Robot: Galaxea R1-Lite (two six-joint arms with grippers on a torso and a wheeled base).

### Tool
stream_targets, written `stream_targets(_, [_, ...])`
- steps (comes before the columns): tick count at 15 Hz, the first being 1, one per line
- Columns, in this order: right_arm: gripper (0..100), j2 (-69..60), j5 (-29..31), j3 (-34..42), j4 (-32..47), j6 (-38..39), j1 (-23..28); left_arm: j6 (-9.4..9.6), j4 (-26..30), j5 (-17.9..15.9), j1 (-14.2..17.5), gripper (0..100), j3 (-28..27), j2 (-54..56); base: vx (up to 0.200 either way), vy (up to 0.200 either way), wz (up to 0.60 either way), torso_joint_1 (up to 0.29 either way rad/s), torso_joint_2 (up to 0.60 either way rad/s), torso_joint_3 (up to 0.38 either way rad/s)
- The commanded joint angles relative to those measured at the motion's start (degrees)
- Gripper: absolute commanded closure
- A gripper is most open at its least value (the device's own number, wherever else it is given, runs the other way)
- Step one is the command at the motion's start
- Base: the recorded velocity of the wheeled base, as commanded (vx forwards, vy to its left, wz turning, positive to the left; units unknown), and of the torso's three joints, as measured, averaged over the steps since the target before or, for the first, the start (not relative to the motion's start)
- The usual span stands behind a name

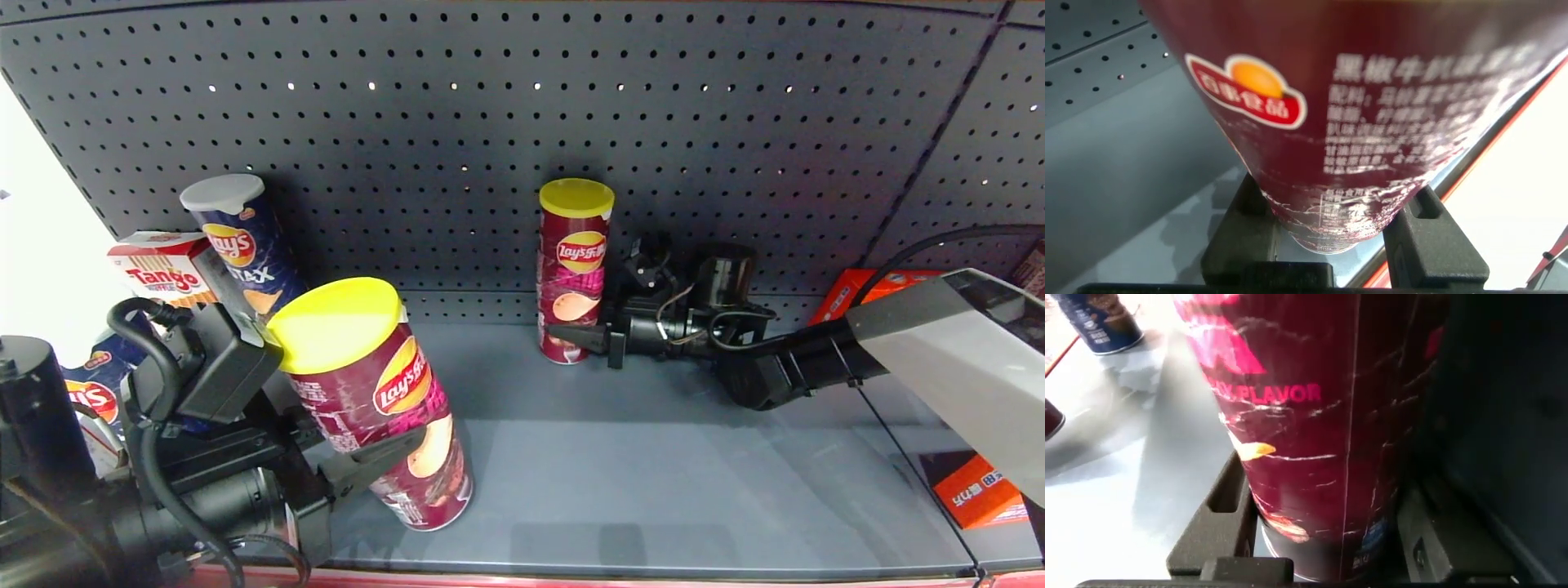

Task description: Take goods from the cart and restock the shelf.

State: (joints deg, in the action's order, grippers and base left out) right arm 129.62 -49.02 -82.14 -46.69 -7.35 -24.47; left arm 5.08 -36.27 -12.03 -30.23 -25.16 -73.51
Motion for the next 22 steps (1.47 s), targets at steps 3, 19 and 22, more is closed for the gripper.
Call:
stream_targets(3, [100,-8.3,5.3,8.0,-1.1,-0.3,-0.9,-0.07,0.0,0.0,0.0,100,0.0,0.2,0.0,0.0,0.0,0.0,0.0,0.0])
stream_targets(19, [100,-29.0,11.0,55.1,-22.4,0.0,-11.0,-1.39,-0.1,0.1,2.0,100,3.1,6.0,0.0,0.0,0.0,0.0,0.0,0.0])
stream_targets(22, [100,-27.5,11.1,56.6,-24.1,0.0,-11.0,-1.39,-0.1,0.1,2.0,100,2.2,5.6,0.0,0.0,0.0,0.0,0.0,0.0])
